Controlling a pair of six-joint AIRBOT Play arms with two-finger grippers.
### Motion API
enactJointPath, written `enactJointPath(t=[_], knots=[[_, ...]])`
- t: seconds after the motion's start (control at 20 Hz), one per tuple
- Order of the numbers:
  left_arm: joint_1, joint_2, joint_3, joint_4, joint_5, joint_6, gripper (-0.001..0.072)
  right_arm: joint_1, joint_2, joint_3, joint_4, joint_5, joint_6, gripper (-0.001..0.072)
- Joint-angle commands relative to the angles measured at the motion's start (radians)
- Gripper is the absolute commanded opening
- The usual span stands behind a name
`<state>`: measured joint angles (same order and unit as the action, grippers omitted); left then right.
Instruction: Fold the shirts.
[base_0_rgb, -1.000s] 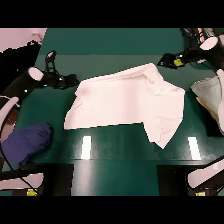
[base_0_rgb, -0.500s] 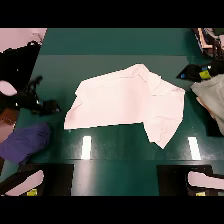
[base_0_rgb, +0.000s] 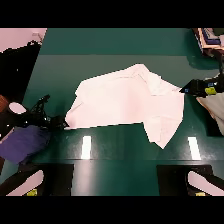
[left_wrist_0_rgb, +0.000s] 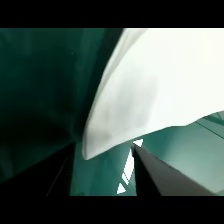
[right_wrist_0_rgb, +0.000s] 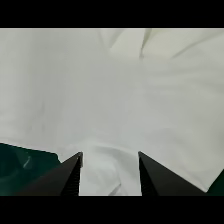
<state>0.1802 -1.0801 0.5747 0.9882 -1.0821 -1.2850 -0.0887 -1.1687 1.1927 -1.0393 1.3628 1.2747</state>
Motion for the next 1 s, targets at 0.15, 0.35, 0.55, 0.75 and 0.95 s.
enactJointPath(t=[0.15,0.35,0.55,0.75,0.95], knots=[[0.000,0.000,-0.025,-0.089,0.077,0.037,0.0264,-0.003,0.037,-0.035,-0.001,0.007,0.000,0.0412],[0.000,0.000,-0.024,-0.087,0.052,0.039,0.0027,-0.016,0.037,-0.035,-0.008,0.045,0.000,0.0412],[0.000,0.006,0.021,-0.051,0.031,0.039,0.0024,-0.140,0.060,-0.119,-0.009,0.080,0.000,0.0412],[0.000,0.006,0.071,-0.052,0.028,0.039,0.0024,-0.360,0.054,-0.354,-0.007,0.059,-0.001,0.0412],[0.000,0.006,0.077,-0.053,0.030,0.040,0.0024,-0.479,-0.050,-0.501,0.081,-0.017,-0.065,0.0411]])
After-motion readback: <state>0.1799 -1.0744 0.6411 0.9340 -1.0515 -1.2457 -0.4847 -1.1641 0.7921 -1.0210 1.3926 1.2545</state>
